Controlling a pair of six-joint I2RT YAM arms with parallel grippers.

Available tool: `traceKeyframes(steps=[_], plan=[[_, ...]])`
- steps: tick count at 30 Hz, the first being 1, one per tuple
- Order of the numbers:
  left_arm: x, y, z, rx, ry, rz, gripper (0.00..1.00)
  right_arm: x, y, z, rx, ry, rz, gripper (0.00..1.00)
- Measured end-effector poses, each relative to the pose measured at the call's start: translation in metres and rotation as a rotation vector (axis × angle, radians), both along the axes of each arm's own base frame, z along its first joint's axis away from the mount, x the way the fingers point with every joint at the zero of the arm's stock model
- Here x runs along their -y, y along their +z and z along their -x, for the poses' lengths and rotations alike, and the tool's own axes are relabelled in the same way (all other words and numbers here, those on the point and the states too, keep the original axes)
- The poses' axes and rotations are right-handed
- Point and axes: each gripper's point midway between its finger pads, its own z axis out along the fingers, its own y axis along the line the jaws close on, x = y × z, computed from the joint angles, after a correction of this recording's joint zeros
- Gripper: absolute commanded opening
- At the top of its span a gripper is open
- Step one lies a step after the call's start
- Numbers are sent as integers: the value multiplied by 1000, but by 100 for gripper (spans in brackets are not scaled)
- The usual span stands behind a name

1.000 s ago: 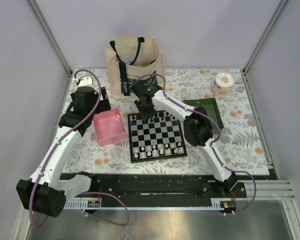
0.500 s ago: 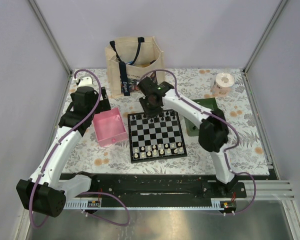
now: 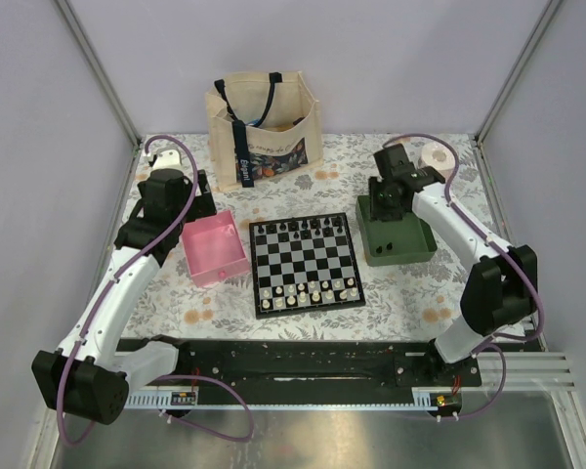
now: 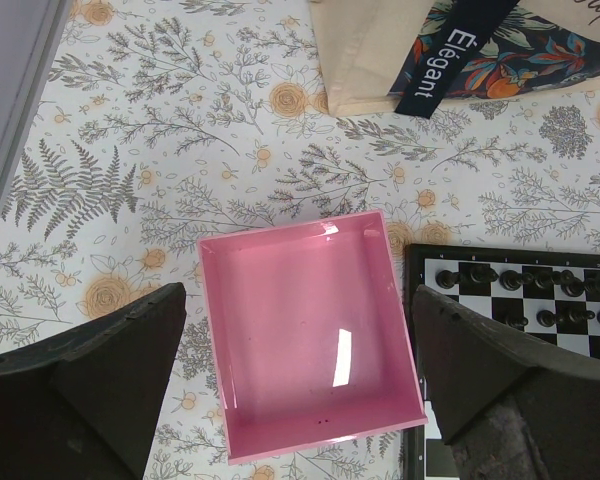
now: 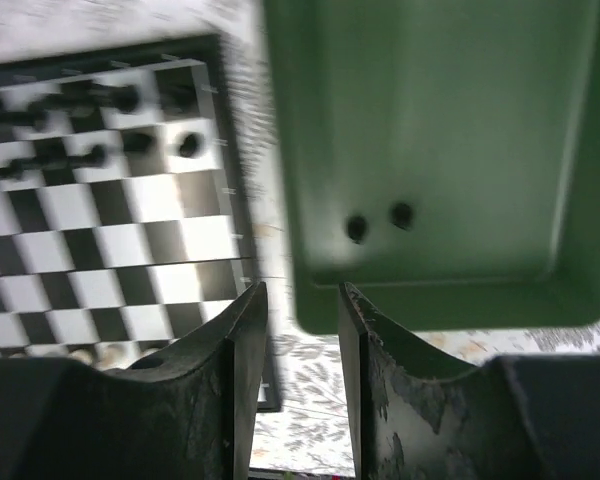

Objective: Set up the chess pieces on the board

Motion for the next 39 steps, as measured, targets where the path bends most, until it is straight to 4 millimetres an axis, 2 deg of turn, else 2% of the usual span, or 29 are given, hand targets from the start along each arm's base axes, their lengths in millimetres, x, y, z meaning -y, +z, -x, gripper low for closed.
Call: traceKeyframes(steps=[3, 7, 12, 17, 20, 24, 26, 32, 35, 37, 39], plan=[[0, 0, 0, 0, 0, 0, 99, 38, -33, 9, -87, -90, 36, 43], [0, -1, -1, -2, -1, 0, 99, 62, -61, 25, -169, -140, 63, 45], [1, -4, -2, -13, -2, -2, 99, 71, -84, 20, -223, -165, 78, 43], [1, -5, -2, -14, -3, -2, 99, 72, -117, 12, -304, -172, 105, 42], [1, -5, -2, -14, -2, -2, 99, 72, -129, 11, -330, -173, 113, 43], [1, -5, -2, -14, -2, -2, 99, 73, -134, 10, -341, -173, 117, 42], [1, -5, -2, -14, -2, -2, 99, 72, -135, 6, -339, -174, 117, 36], [1, -5, -2, -14, -2, -2, 99, 72, -139, 1, -335, -173, 117, 34], [1, -5, -2, -14, -3, -2, 99, 73, -139, 1, -336, -177, 118, 24], [1, -5, -2, -14, -3, -2, 99, 74, -139, 1, -337, -179, 118, 5], [1, -5, -2, -14, -3, -2, 99, 75, -139, 0, -337, -181, 118, 0]])
